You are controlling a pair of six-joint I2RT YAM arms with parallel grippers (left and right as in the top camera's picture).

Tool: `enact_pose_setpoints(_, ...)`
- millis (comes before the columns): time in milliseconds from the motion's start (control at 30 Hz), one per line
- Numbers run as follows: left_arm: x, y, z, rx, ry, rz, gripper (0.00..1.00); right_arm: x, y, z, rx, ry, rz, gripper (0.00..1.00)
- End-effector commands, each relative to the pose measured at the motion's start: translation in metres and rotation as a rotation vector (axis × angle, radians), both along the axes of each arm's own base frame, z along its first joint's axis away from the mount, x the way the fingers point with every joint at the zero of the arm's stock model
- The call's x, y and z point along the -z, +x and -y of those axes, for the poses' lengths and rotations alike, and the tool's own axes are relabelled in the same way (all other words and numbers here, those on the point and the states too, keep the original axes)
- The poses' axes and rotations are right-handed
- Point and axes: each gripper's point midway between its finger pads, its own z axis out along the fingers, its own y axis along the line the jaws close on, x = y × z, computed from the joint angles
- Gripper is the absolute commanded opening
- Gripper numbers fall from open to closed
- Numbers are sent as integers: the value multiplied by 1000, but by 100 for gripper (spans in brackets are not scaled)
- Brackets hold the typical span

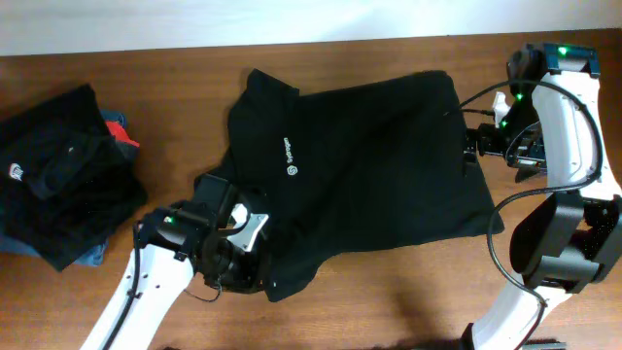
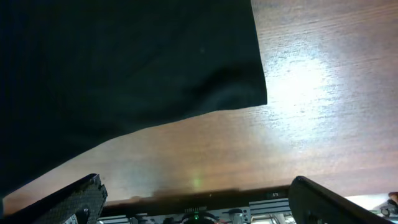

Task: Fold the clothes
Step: 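Move the right gripper to the shirt's bottom right hem and grasp it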

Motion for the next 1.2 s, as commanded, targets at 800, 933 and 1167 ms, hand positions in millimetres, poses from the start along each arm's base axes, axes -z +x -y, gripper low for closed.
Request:
enact_pose_setpoints(800,3,54,-11,-32,98,257,5,97,-69,38,434,413,20,97)
enact_pose_setpoints(933,3,54,-11,-33,98,257,5,103,-67,40,429,401,37,92)
enact_pose_setpoints(1167,3,54,-11,-32,98,256,5,117,-72,38,431,394,31,91)
